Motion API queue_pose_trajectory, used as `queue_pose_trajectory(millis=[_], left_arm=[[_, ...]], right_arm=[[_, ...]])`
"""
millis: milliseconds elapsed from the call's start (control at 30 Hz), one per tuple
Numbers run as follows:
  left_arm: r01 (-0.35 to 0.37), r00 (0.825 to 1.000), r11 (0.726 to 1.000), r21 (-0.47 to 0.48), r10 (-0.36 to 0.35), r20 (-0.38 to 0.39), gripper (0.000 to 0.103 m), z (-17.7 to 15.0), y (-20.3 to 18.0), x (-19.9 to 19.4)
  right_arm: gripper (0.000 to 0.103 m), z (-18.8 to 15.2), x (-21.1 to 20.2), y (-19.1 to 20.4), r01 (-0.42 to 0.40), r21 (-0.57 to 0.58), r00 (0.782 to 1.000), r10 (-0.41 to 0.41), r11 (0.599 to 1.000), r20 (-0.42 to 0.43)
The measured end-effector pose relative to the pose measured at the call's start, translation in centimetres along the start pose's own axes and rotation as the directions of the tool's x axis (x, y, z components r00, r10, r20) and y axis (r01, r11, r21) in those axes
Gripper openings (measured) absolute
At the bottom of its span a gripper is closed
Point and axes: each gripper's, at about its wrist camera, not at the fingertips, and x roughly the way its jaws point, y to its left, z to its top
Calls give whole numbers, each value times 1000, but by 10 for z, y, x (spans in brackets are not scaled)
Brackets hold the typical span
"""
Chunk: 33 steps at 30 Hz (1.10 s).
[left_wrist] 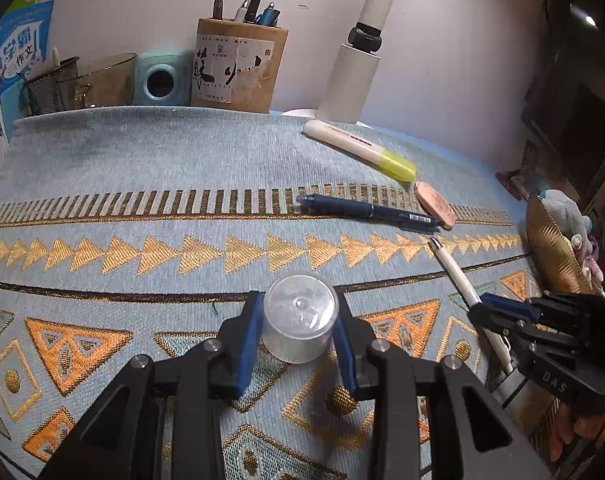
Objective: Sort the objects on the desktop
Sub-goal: 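Grasp the white pen with the right gripper while the left gripper carries the cup toward the bowl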
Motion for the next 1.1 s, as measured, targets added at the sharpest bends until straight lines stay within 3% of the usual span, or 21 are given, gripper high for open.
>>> queue_pose_trajectory(millis=[100, 233, 367, 500, 567, 733, 867, 1100], left_arm=[[-7, 1000, 1000, 6, 7, -1, 30, 0, -1, 0], [-6, 1000, 1000, 6, 6, -2, 30, 0, 0, 0], [-20, 1000, 1000, 23, 20, -4, 30, 0, -2, 1], [-24, 1000, 999, 27, 24, -5, 30, -1, -2, 2], [-25, 1000, 999, 31, 25, -5, 30, -1, -2, 2], [-14, 1000, 997, 72, 14, -8, 30, -4, -10, 1], [-4, 1000, 995, 101, 4, -7, 30, -6, -15, -1], [42, 998, 986, 160, -47, 31, 30, -8, -32, -10]], right_arm=[[14, 0, -1, 5, 39, -46, 999, -38, 998, 18], [45, 11, 9, -5, 84, -20, 996, -84, 996, 34], [48, 10, 11, -16, 32, 47, 998, -34, 998, 49], [43, 9, 9, -11, 44, 37, 996, -46, 998, 72], [11, 9, 6, -6, 18, 28, 997, -20, 999, 74], [11, 2, -4, 1, -98, 78, 993, 93, 992, 73], [11, -6, -16, -7, -241, 170, 968, 224, 956, 111], [11, -36, -54, -26, -247, 259, 959, 198, 934, 202]])
